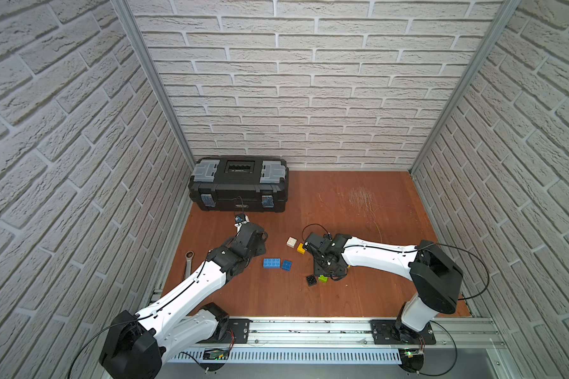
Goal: Assemble the number 4 with lego
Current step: Pick up the lego brick from the center of the board.
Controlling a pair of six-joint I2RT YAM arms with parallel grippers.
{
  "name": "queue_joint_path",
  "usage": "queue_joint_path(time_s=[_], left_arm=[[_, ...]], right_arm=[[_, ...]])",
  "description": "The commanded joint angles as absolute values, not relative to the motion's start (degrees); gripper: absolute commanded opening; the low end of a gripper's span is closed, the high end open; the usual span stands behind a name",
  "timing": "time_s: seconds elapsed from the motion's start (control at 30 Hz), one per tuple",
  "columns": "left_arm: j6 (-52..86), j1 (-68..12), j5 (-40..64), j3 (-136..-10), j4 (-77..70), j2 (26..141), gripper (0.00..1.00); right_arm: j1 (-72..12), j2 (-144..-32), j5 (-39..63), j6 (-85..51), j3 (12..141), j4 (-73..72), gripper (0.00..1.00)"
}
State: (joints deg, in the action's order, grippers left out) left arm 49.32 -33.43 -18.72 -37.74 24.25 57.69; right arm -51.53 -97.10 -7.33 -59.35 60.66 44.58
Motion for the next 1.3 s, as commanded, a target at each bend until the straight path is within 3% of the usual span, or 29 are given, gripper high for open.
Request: queue_joint_path(time_s=[0.0, 0.5, 0.83, 1.0, 1.27], left_arm=[[48.84, -32.29, -18.20, -36.28, 24.19, 56.71, 0.41], [48.98, -30.85, -16.08, -35.64, 23.59, 57.42, 0.40], [47.58, -30.81, -15.51, -38.20, 23.51, 59.51, 0.39], [46.29, -31.55, -14.11, -39.54, 22.03, 61.56, 0.39], [45.62, -33.40, -10.92, -40.83, 20.56, 65.87, 0.39]], right_arm=[[-52.78, -97.27, -6.80, -62.55, 60.07, 43.46, 0.62], [-52.82, -99.06, -8.42, -62.46, 58.71, 43.26, 0.45], [-52.61, -94.28, -14.87, -57.23, 60.15, 49.10, 0.15], [-46.86, -87.81, -19.57, -54.77, 59.07, 54.45, 0.03], [-38.34, -84.56, -16.48, -58.36, 56.43, 50.97, 0.02]])
